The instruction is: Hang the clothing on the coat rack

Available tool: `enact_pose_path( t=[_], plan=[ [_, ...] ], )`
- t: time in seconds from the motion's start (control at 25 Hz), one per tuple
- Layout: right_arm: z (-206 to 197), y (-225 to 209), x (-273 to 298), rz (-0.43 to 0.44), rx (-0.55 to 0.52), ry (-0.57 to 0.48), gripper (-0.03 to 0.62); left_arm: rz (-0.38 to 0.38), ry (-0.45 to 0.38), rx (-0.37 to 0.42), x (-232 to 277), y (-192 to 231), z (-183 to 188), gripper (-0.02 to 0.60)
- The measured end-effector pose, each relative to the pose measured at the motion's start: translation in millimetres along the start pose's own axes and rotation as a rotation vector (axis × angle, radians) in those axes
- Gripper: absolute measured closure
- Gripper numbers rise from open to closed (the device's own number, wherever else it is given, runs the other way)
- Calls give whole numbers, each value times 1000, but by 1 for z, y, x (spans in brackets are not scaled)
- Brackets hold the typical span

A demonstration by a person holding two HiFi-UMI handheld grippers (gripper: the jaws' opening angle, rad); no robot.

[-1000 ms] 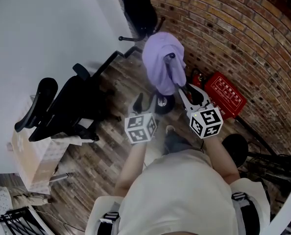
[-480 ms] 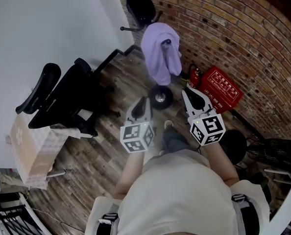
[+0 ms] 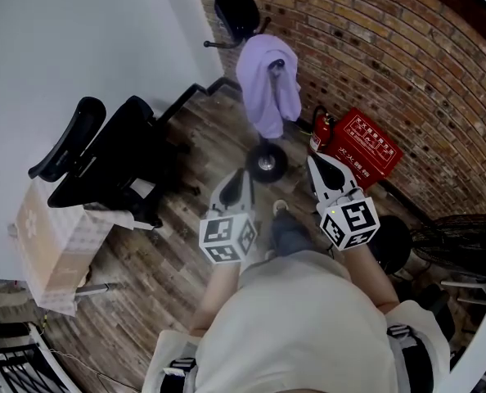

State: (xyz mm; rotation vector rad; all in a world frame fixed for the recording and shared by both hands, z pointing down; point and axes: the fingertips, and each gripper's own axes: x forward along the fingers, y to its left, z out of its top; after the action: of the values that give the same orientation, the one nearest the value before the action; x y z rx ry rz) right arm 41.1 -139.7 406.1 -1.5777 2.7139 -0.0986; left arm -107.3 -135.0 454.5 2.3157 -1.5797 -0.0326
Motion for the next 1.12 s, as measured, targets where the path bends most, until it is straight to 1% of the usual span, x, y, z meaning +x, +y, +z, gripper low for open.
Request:
enact_pose_path(
  t=[0.4, 0.92, 1.12],
  plan=[
    [-1, 13, 1, 18, -31, -1, 594, -12, 1, 5, -5, 5, 3, 558],
    [-6, 17, 10, 29, -13, 16, 594, -9, 23, 8, 1, 11, 2, 561],
    [-10, 13, 11, 27, -5, 25, 594, -14, 30, -3, 4, 7, 1, 565]
  ],
)
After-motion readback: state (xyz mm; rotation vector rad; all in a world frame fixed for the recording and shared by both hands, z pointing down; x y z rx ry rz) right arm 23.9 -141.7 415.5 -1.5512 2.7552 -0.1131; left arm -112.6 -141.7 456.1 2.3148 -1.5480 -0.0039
